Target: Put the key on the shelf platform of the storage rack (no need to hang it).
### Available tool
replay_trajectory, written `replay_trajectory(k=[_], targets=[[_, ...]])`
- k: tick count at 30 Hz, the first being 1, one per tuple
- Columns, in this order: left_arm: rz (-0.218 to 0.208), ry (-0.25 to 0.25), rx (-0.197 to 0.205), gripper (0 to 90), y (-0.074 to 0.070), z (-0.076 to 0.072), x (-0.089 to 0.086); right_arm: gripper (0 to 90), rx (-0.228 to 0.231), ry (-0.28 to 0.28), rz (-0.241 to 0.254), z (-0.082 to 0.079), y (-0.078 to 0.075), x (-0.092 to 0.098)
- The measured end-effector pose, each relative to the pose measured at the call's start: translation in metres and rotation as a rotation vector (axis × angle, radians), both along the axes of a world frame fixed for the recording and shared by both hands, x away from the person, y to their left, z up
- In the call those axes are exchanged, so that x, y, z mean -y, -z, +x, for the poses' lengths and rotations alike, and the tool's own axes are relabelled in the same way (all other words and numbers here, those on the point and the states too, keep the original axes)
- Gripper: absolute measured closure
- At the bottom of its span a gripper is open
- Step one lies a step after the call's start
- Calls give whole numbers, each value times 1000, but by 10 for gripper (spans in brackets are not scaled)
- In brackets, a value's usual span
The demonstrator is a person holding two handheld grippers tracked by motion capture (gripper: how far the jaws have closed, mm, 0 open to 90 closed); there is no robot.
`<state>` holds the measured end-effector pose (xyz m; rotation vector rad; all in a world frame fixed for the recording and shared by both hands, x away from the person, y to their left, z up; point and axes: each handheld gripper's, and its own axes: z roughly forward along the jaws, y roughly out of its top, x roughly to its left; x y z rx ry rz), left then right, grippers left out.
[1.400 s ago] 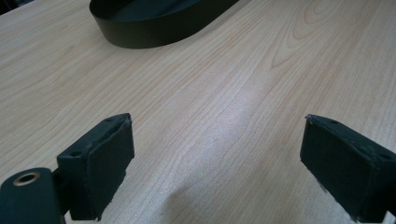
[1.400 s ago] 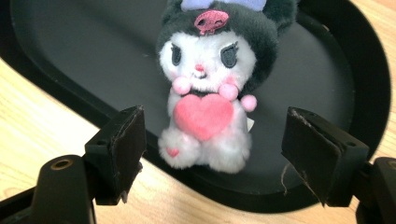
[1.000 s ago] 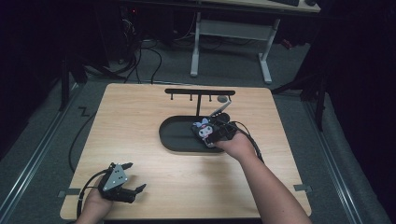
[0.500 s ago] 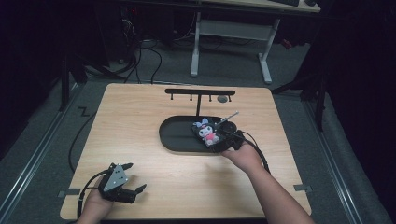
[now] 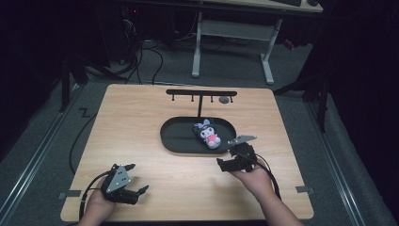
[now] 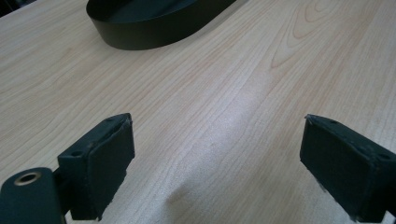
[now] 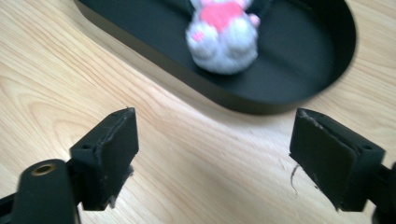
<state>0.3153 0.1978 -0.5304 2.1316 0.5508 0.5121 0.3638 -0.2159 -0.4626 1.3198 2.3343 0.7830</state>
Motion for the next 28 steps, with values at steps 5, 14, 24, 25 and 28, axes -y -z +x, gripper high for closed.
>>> replay_trajectory(k=[5, 14, 24, 25, 28], targets=[[-6, -9, 1, 105, -1, -1, -1, 153, 57, 19, 22, -24, 20, 13], [-58, -55, 0, 97, -3, -4, -7, 158, 226, 104, 209, -79, 58, 42], [-50, -25, 7, 90, -5, -6, -1, 157, 265, 76, 246, -84, 56, 47], [-54, -25, 5, 91, -5, -5, -1, 157, 260, 68, 238, -84, 58, 45], [-55, -28, 11, 93, -4, -2, 0, 157, 251, 61, 221, -85, 60, 42]])
